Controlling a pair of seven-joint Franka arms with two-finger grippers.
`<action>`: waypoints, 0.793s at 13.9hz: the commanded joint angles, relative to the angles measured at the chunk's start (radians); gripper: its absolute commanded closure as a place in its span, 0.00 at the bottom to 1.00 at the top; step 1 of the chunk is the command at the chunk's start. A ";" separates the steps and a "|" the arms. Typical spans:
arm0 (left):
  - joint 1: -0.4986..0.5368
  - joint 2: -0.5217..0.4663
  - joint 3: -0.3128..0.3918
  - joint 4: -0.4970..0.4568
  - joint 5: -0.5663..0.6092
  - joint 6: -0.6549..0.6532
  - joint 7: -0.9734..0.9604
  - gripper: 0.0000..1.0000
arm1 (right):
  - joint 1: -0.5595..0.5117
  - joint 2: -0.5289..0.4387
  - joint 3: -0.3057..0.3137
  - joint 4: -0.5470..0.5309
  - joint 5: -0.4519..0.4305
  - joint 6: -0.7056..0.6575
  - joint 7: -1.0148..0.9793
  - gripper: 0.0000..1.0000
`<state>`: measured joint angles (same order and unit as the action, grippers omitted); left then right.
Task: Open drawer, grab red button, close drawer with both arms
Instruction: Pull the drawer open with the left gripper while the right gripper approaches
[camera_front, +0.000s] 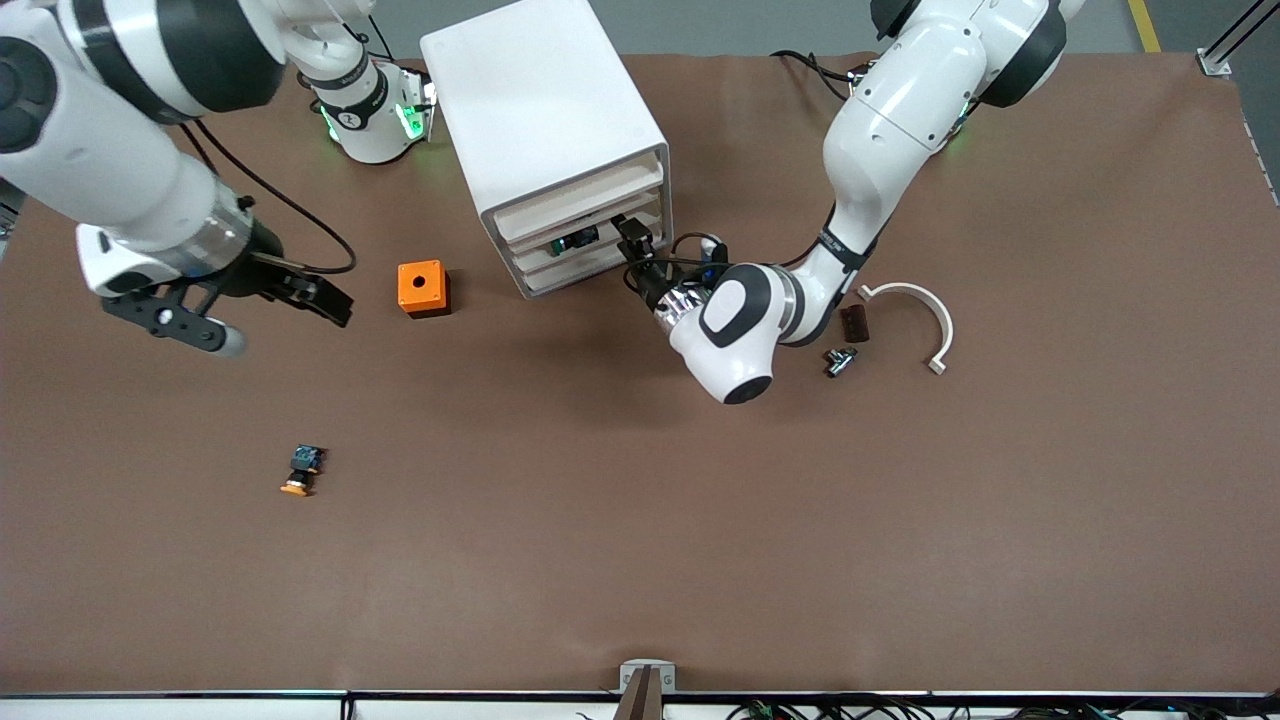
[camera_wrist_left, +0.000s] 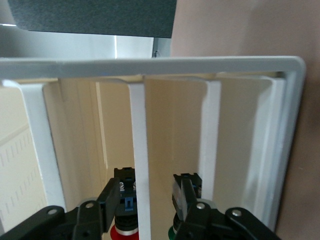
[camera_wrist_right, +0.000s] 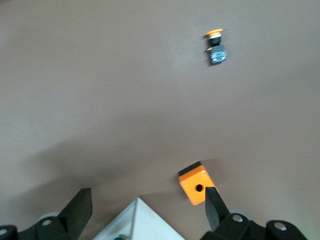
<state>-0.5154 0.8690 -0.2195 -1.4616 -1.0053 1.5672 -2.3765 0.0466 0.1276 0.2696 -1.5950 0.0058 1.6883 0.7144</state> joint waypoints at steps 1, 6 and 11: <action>-0.029 0.013 0.006 0.020 -0.030 -0.016 -0.026 0.52 | -0.004 0.044 0.054 0.007 0.008 0.060 0.123 0.00; -0.034 0.012 0.006 0.015 -0.024 -0.019 -0.021 1.00 | 0.038 0.101 0.091 0.009 0.008 0.158 0.327 0.00; 0.009 -0.001 0.017 0.023 -0.009 -0.048 -0.020 1.00 | 0.056 0.162 0.152 0.009 -0.012 0.260 0.554 0.00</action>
<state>-0.5395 0.8719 -0.2128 -1.4553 -1.0134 1.5588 -2.3866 0.1113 0.2634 0.3777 -1.5952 0.0055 1.9178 1.1820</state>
